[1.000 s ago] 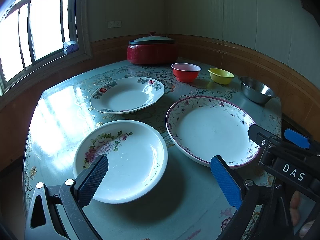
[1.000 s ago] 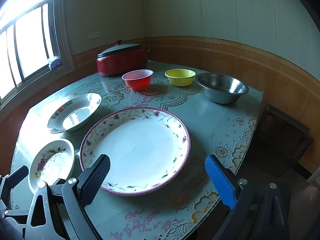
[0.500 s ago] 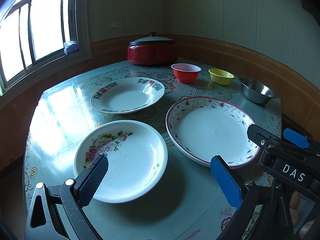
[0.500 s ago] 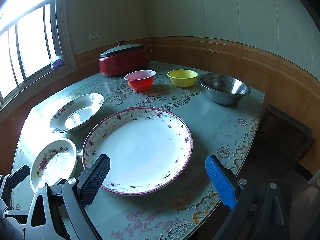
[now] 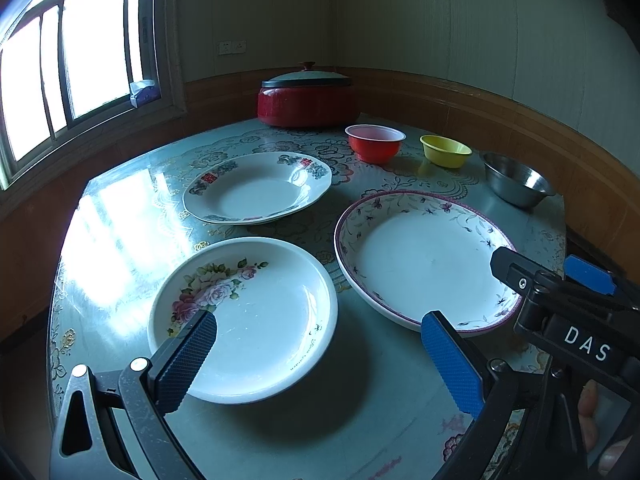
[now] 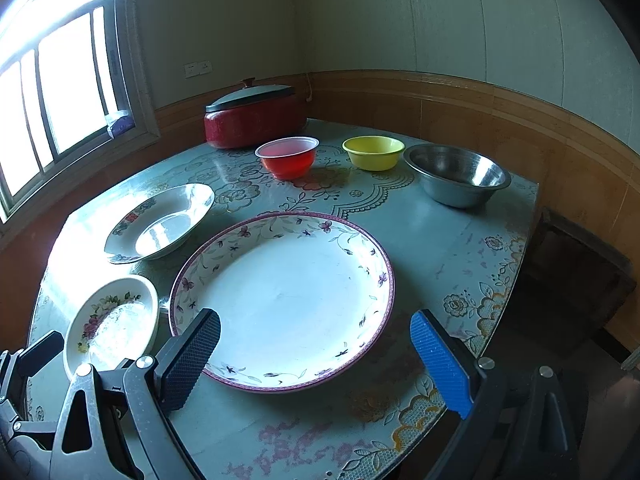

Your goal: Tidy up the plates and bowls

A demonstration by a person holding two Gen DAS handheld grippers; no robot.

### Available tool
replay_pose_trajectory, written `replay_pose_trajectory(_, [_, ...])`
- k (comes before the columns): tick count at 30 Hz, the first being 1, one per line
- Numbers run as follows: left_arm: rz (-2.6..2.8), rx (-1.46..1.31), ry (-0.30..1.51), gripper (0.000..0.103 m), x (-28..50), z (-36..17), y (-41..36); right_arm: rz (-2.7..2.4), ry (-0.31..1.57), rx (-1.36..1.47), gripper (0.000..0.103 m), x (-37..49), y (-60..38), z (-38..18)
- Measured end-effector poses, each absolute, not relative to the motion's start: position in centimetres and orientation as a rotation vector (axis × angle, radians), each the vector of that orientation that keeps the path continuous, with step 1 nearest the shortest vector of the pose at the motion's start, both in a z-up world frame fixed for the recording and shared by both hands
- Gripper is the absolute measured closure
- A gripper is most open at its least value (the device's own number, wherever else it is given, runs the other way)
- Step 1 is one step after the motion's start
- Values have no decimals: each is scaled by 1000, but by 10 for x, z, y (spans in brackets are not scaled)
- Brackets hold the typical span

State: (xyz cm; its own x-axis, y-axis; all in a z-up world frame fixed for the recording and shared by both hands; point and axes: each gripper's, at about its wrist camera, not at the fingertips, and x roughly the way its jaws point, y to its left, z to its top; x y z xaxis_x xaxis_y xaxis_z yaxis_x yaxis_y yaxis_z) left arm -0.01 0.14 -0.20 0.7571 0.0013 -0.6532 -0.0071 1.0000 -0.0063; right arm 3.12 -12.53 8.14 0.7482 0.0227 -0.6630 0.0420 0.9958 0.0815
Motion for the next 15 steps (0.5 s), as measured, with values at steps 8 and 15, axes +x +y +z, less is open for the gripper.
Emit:
replay_pose_trajectory(8, [-3,-31,711,0,1,-3,3,43,735,108,5,36,-128,79])
replay_pose_trajectory(15, [-88,-123,765,0,4,-7,9,78,762,167,5,55,-155,76])
